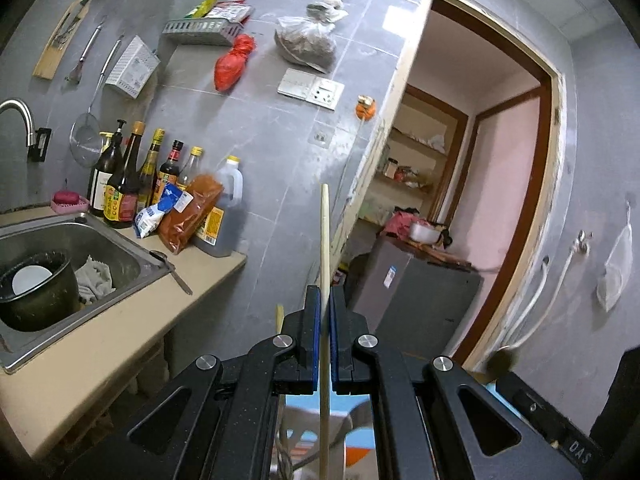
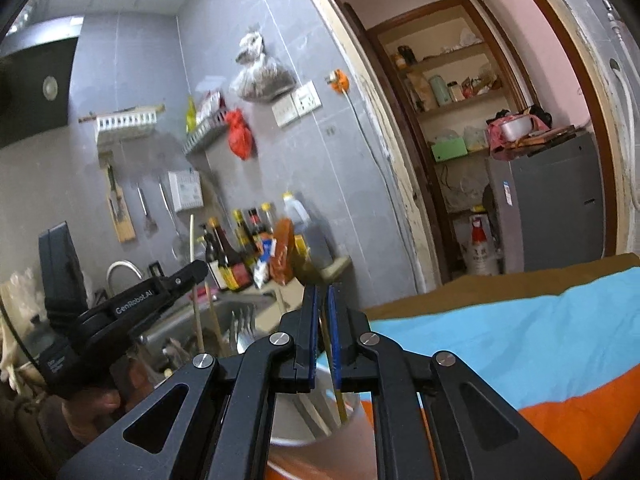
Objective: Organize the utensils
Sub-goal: 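Open the left tool to drop the chopstick while the right tool drops the spoon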
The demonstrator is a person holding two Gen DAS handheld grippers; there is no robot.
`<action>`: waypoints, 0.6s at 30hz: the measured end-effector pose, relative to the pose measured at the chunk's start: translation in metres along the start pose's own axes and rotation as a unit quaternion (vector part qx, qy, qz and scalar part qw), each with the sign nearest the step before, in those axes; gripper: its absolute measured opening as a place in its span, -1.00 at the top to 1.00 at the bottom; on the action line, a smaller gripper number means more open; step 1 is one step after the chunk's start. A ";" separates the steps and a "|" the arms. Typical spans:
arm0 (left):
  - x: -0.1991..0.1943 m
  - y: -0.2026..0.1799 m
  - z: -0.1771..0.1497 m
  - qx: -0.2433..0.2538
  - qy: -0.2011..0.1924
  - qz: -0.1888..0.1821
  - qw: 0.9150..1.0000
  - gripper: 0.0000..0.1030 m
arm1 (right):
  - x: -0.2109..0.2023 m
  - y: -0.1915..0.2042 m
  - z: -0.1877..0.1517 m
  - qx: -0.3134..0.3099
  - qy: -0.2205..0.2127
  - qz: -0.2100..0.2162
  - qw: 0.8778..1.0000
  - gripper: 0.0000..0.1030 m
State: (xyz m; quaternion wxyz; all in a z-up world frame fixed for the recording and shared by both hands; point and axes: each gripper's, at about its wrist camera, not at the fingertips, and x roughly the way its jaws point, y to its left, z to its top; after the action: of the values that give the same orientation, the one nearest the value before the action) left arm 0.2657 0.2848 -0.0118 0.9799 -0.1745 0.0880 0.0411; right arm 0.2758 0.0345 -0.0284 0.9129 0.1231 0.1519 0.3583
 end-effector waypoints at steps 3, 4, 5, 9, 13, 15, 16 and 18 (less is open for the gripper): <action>-0.001 -0.003 -0.005 0.017 0.022 -0.003 1.000 0.95 | -0.004 0.001 -0.001 -0.002 0.009 -0.005 1.000 0.85; -0.001 -0.004 -0.006 0.020 0.034 -0.006 0.999 0.95 | -0.006 0.001 -0.001 0.000 0.012 -0.005 1.000 0.84; 0.000 -0.004 -0.006 0.021 0.043 -0.010 0.999 0.94 | -0.008 0.001 0.000 0.003 0.015 -0.007 1.000 0.83; -0.003 -0.005 -0.010 0.023 0.080 -0.026 0.996 0.80 | -0.019 0.004 0.004 0.008 0.014 -0.014 1.000 0.60; -0.010 -0.008 -0.010 0.021 0.096 -0.034 0.995 0.46 | -0.029 0.008 0.009 0.005 0.014 -0.024 1.000 0.52; -0.013 -0.011 -0.008 0.021 0.105 -0.036 0.994 0.42 | -0.036 0.010 0.013 0.006 0.012 -0.034 0.999 0.37; -0.014 -0.014 -0.007 0.024 0.110 -0.036 0.993 0.37 | -0.039 0.010 0.015 0.007 0.009 -0.039 0.999 0.21; -0.020 -0.020 -0.003 0.028 0.111 -0.036 0.993 0.24 | -0.048 0.011 0.019 0.009 0.002 -0.049 0.999 -0.09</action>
State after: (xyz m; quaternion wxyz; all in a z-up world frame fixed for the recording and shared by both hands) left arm 0.2481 0.2637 -0.0038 0.9695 -0.1531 0.1909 -0.0159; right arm 0.2427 0.0072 0.0021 0.9280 0.1233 0.1628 0.3115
